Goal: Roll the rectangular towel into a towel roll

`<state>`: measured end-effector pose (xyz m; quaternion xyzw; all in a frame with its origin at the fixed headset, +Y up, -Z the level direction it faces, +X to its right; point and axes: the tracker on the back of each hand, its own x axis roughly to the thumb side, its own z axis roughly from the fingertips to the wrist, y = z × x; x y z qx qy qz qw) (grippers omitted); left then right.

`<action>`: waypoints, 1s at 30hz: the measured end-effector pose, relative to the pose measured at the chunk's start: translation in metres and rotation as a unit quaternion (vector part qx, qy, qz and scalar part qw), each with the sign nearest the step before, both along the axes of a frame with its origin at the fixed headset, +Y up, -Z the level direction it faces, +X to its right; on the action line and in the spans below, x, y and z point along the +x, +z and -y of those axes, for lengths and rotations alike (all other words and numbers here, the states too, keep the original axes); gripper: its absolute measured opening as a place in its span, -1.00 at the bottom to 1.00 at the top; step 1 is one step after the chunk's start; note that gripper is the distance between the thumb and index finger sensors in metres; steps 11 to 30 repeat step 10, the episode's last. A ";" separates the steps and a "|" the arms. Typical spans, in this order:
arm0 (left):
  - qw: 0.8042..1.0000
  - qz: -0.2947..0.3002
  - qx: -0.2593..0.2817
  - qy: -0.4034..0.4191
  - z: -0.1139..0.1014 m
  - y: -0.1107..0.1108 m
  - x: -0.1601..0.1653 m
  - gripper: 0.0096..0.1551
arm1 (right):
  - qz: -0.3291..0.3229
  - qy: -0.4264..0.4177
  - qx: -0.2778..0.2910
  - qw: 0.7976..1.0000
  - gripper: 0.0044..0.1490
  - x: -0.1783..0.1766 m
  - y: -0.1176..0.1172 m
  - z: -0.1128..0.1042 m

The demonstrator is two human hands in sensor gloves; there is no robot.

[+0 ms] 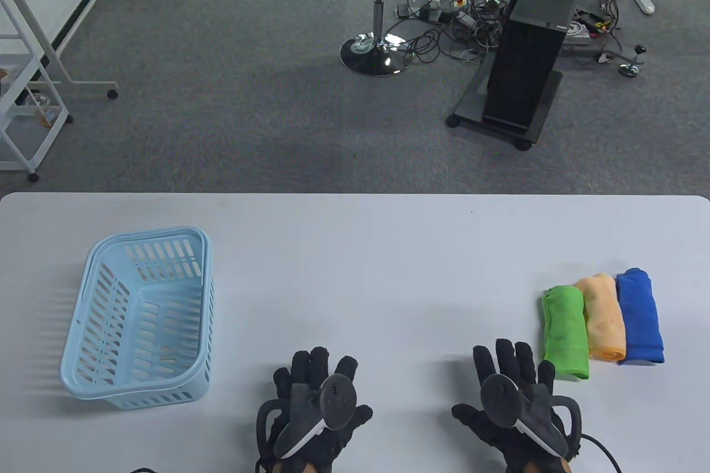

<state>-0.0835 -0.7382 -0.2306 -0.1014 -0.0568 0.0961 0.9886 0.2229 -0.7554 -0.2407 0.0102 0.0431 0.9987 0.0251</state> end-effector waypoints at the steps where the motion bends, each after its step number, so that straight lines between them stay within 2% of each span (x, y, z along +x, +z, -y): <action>1: 1.000 0.000 -0.002 0.000 0.000 0.000 0.000 0.05 | 0.000 -0.002 -0.004 1.000 0.36 0.000 0.000 0.001; 10: 1.000 0.002 -0.023 -0.009 0.005 -0.003 0.002 0.04 | 0.009 -0.023 -0.050 0.998 0.34 0.007 -0.002 0.007; 30: 1.000 0.002 -0.023 -0.009 0.005 -0.003 0.002 0.04 | 0.009 -0.023 -0.050 0.998 0.34 0.007 -0.002 0.007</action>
